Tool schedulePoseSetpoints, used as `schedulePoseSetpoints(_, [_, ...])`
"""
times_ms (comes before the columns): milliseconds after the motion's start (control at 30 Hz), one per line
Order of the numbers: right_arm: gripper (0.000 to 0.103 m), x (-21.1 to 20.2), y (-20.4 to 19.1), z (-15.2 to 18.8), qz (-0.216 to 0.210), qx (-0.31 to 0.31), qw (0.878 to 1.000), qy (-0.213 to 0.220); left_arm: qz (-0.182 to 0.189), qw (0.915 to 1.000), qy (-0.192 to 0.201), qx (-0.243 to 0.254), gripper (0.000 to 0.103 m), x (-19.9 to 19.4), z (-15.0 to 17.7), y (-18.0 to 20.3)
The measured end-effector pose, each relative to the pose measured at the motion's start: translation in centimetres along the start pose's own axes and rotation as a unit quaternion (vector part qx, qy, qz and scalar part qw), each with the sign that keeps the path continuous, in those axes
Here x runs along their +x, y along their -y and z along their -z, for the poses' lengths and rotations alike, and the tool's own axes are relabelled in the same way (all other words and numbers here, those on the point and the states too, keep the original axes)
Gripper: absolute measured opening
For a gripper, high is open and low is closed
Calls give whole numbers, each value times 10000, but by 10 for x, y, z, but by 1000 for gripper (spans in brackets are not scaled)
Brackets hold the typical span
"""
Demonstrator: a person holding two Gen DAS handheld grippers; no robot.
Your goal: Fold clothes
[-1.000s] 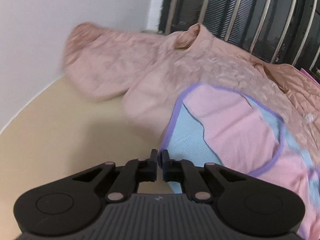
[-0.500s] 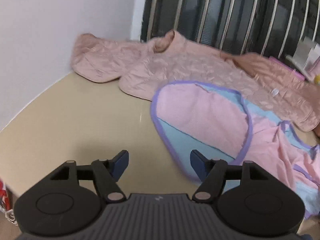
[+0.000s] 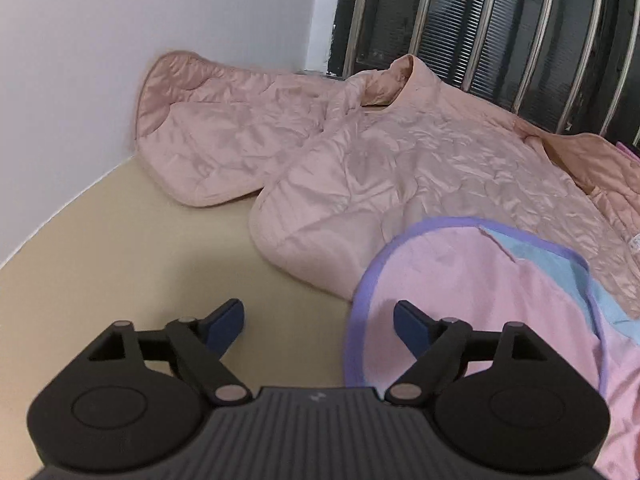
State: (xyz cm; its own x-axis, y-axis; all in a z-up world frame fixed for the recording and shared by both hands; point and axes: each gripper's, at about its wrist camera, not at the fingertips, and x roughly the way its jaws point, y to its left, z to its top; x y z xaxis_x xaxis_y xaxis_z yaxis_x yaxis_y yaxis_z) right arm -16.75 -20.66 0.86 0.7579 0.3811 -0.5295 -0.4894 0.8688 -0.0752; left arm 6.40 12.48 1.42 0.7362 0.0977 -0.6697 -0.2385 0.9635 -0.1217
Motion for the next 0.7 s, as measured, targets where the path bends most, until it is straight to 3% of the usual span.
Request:
schedulePoseSetpoints(67, [26,0,5,2,-41,105,9999,-2,113,9999,-2,93,82,3,-2,3])
schedulePoseSetpoints(100, [26,0,7,2,-58,143,9999,-1,89,9997,13,239,67,4,-2,8])
schedulePoseSetpoints(133, [26,0,8,2,-67,172,9998,1,41,9992,34,395,37,4,-1,13])
schedulePoseSetpoints(200, [26,0,9,2,-62,202,9998,6,-242,9966,116,784,3,2,3,24])
schedulePoseSetpoints(267, [27,0,9,2,-47,203,9998,9,-486,9944,213,919,2,-2,8,27])
schedulePoseSetpoints(467, [27,-3,13,4,-29,278,9996,1,-876,9939,373,556,1,-35,27,-5])
schedulePoseSetpoints(567, [27,-4,14,5,-46,293,9996,3,-1092,9917,418,542,1,-64,48,-30])
schedulePoseSetpoints(700, [27,-8,12,6,-176,219,9996,-12,-1342,9902,358,155,1,-103,73,-77])
